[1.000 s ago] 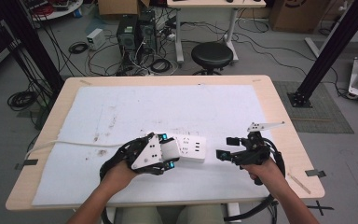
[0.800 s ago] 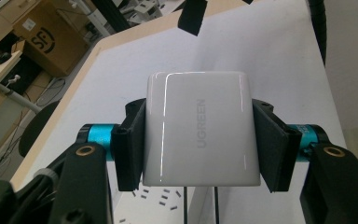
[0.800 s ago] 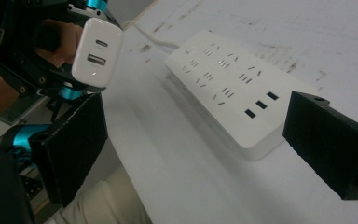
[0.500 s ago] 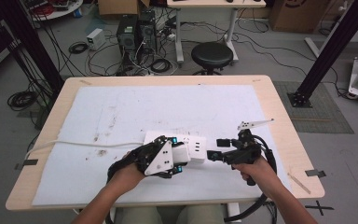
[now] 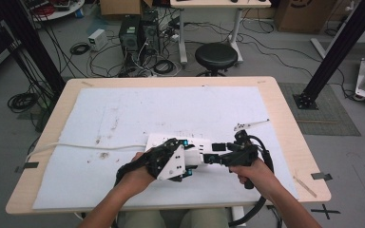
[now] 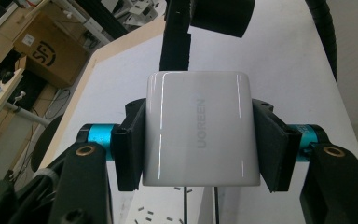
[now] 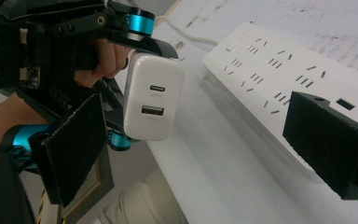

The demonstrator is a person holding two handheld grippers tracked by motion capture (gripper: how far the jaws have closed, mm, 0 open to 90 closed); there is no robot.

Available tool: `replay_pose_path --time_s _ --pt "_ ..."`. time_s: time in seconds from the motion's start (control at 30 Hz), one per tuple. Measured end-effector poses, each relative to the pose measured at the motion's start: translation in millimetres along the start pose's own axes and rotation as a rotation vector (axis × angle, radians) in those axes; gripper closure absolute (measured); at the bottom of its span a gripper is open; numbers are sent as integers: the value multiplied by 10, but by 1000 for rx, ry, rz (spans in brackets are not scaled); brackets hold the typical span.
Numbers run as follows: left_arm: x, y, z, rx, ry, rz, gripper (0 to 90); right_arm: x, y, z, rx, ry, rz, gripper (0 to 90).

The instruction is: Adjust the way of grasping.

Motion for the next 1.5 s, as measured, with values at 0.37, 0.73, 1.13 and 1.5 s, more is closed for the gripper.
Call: replay_pose_path --time_s 0.37,0.73,1.13,1.5 --pt "-23 -65 -42 -7 -20 4 425 -5 -81 -14 -14 -43 4 91" --pt "-33 -84 -55 -20 -44 0 425 -8 -161 -6 -44 -56 9 195" --pt "-77 -108 -61 -24 -53 -13 425 -11 -168 -18 -78 -82 10 272" --pt "-118 -134 -82 -29 -72 -21 425 1 -171 -9 -122 -104 17 399"
Point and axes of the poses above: each handheld gripper's, and its own axes: y roughly backward along the jaws, x roughly out of its underside, z roughly to its left, the point moved 7 cm from there along -y, roughly forward along the jaws, and after that the axes turned 10 degrees about -x, right-handed, at the moved point
